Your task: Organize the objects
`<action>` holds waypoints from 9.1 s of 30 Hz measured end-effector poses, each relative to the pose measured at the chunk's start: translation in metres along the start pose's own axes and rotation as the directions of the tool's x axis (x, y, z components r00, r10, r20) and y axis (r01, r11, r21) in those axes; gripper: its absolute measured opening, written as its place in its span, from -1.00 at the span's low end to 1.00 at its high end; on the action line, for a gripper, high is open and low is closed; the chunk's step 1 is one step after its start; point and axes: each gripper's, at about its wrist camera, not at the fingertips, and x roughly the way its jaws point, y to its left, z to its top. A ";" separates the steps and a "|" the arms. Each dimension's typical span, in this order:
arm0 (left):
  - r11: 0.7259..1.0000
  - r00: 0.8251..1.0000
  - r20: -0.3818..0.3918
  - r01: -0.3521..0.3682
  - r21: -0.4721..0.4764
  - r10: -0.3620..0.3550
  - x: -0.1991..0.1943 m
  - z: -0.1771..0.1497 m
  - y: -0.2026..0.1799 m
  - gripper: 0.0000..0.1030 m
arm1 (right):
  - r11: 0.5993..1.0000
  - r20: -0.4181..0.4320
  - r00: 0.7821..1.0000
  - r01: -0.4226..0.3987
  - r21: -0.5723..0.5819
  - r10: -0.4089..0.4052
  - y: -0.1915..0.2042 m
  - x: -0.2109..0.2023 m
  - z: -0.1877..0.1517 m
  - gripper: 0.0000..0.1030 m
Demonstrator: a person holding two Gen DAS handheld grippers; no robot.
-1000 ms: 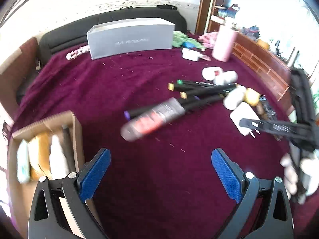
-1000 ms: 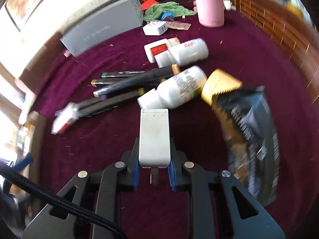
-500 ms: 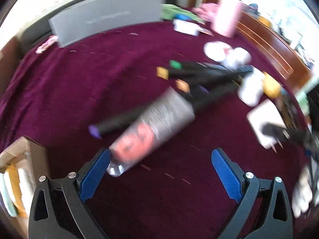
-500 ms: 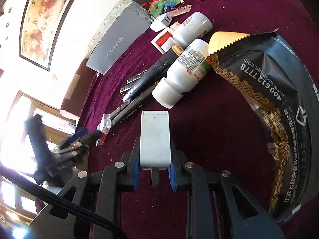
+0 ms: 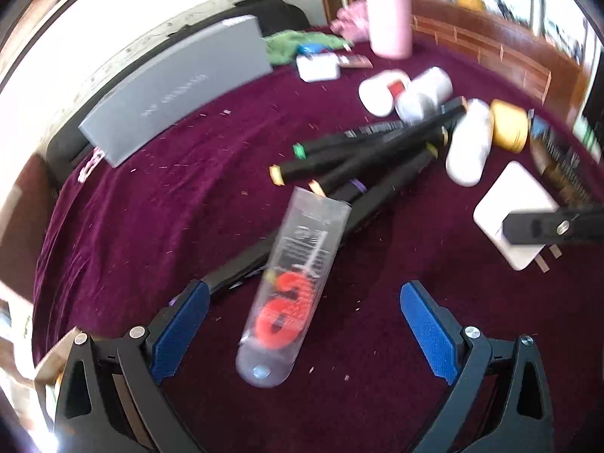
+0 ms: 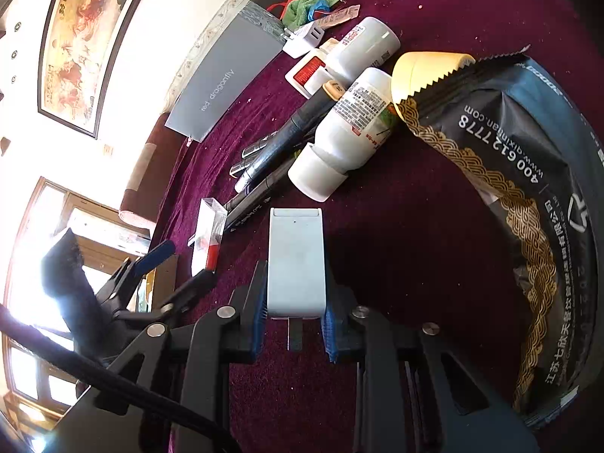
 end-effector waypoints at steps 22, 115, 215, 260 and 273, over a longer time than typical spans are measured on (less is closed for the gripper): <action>0.981 0.993 -0.021 0.113 -0.160 -0.118 -0.030 -0.034 0.000 -0.40 | 1.000 0.004 1.000 -0.009 0.004 0.009 -0.001 0.004 0.006 -0.56; 0.605 0.986 0.130 0.164 -0.779 -0.099 -0.109 -0.217 0.234 -0.08 | 0.892 -0.237 0.967 -0.027 -0.452 -0.091 0.282 0.190 -0.119 -0.53; 0.934 0.988 0.055 0.152 -0.325 -0.142 -0.056 -0.089 -0.022 0.96 | 0.958 0.242 0.934 0.283 -0.053 -0.263 0.058 -0.007 0.046 0.24; 0.663 0.974 0.154 0.225 -0.714 -0.166 -0.057 -0.065 0.085 0.93 | 0.992 0.126 0.991 0.057 -0.111 -0.043 0.034 -0.029 -0.019 0.36; 0.901 0.998 -0.048 -0.065 -0.429 0.049 0.015 0.000 0.030 0.47 | 0.991 0.104 0.993 -0.050 -0.126 0.064 0.025 -0.024 -0.018 0.38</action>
